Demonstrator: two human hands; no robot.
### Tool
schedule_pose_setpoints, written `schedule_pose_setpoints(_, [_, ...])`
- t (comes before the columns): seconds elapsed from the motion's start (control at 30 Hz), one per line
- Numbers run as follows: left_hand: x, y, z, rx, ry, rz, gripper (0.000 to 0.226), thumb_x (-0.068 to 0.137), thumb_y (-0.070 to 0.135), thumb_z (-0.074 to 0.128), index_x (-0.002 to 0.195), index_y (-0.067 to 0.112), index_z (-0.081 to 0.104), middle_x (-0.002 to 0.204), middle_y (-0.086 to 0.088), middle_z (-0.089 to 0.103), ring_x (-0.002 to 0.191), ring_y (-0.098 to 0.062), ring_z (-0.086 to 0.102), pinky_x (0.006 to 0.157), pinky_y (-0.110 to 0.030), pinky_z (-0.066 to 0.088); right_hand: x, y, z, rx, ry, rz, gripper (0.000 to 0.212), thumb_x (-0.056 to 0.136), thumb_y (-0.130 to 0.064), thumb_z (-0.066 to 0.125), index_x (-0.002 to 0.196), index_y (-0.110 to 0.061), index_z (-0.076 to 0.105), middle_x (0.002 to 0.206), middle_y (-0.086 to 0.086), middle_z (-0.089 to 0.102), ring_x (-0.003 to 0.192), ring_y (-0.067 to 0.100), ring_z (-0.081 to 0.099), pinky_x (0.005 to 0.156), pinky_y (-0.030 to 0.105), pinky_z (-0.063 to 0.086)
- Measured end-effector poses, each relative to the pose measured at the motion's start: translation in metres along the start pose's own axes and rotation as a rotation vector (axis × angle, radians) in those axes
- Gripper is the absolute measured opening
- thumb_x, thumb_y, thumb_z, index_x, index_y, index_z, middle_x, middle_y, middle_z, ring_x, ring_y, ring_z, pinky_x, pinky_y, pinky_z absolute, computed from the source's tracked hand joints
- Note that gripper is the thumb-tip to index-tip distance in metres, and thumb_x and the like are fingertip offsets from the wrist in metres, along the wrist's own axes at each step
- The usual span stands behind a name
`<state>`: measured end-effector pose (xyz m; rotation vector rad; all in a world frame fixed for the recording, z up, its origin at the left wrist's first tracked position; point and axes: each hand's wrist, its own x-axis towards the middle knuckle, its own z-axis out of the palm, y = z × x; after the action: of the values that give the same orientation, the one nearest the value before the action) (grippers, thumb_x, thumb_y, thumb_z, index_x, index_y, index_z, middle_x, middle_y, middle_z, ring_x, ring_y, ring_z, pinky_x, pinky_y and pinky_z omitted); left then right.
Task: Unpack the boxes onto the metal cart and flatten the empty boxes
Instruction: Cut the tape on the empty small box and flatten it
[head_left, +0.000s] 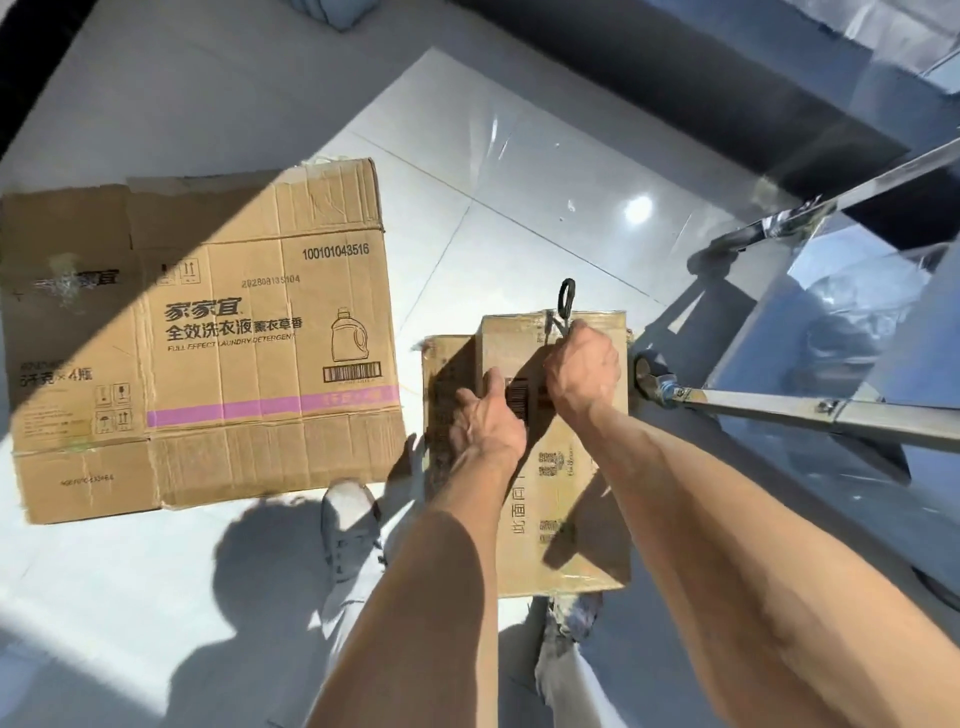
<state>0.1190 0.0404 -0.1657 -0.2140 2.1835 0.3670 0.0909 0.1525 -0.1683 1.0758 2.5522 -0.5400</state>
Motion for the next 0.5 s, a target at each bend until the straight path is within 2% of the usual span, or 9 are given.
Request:
schedule_pose_setpoints(0.03, [0.001,0.003,0.006,0.021,-0.017,-0.008,0.081,0.094,0.014,0.052,0.153,0.040,0.003,0.157,-0.021,0.016,0.124,-0.033,0.048,0.100,-0.043,0.041,0.003,0.006,0.002,0.035,-0.004,0.014,0.028,0.094,0.003,0.045,0.073,-0.015,0.040,0.066,-0.003,0.050,0.065,0.020,0.058,0.063,0.031,0.052])
schedule_pose_setpoints(0.1, [-0.001,0.005,0.020,0.048,-0.039,-0.021,0.084,0.096,0.010,0.048,0.152,0.042,-0.006,0.157,-0.023,0.016,0.091,-0.022,0.056,0.090,-0.038,0.045,0.007,0.018,0.007,0.062,-0.009,-0.004,0.034,0.096,0.001,0.046,0.071,-0.019,0.035,0.062,-0.007,0.043,0.054,0.009,0.047,0.053,0.024,0.049])
schedule_pose_setpoints(0.13, [-0.003,0.004,0.027,0.048,-0.045,-0.027,0.084,0.097,0.009,0.044,0.151,0.043,-0.010,0.155,-0.024,0.021,0.072,-0.015,0.047,0.083,-0.035,0.043,0.008,0.023,0.009,0.066,-0.013,-0.019,0.033,0.096,0.000,0.048,0.073,-0.020,0.035,0.061,-0.008,0.043,0.052,0.005,0.042,0.046,0.018,0.042])
schedule_pose_setpoints(0.17, [-0.005,0.003,0.031,0.044,-0.042,-0.031,0.083,0.097,0.008,0.040,0.151,0.044,-0.012,0.151,-0.024,0.027,0.063,-0.011,0.035,0.078,-0.033,0.039,0.009,0.025,0.010,0.091,-0.013,-0.031,0.033,0.096,0.000,0.049,0.073,-0.020,0.037,0.061,-0.009,0.043,0.051,0.002,0.040,0.041,0.016,0.037])
schedule_pose_setpoints(0.2, [-0.007,0.002,0.034,0.041,-0.040,-0.035,0.081,0.098,0.008,0.037,0.150,0.045,-0.013,0.148,-0.024,0.032,0.061,-0.011,0.031,0.075,-0.034,0.035,0.011,0.026,0.010,0.119,-0.010,-0.038,0.031,0.096,0.001,0.051,0.074,-0.018,0.040,0.061,-0.009,0.045,0.051,0.002,0.042,0.041,0.015,0.037])
schedule_pose_setpoints(0.27, [-0.010,0.002,0.037,0.055,-0.046,-0.033,0.078,0.099,0.007,0.032,0.150,0.045,-0.014,0.143,-0.023,0.036,0.071,-0.016,0.039,0.076,-0.036,0.035,0.011,0.027,0.011,0.126,-0.010,-0.046,0.020,0.094,0.001,0.053,0.081,-0.013,0.051,0.065,-0.006,0.053,0.055,0.007,0.050,0.050,0.014,0.042])
schedule_pose_setpoints(0.33, [-0.012,0.000,0.038,0.069,-0.067,-0.028,0.078,0.100,0.005,0.030,0.150,0.045,-0.016,0.140,-0.023,0.039,0.079,-0.019,0.045,0.078,-0.038,0.038,0.009,0.025,0.012,0.097,-0.009,-0.052,0.011,0.094,0.000,0.055,0.090,-0.009,0.058,0.072,0.001,0.061,0.063,0.014,0.058,0.060,0.025,0.053])
schedule_pose_setpoints(0.4, [-0.012,-0.001,0.038,0.073,-0.067,-0.033,0.080,0.099,0.003,0.029,0.149,0.046,-0.017,0.133,-0.022,0.044,0.070,-0.014,0.042,0.074,-0.036,0.037,0.008,0.023,0.012,0.081,-0.002,-0.078,0.012,0.093,0.002,0.051,0.095,-0.005,0.061,0.080,0.008,0.065,0.069,0.023,0.062,0.069,0.035,0.057])
schedule_pose_setpoints(0.5, [-0.011,0.001,0.037,0.083,-0.076,-0.045,0.082,0.099,0.002,0.030,0.149,0.046,-0.017,0.131,-0.020,0.046,0.062,-0.012,0.033,0.067,-0.033,0.029,0.010,0.023,0.010,0.046,0.019,-0.121,0.017,0.091,0.004,0.047,0.097,-0.004,0.061,0.083,0.010,0.064,0.071,0.026,0.063,0.073,0.040,0.057])
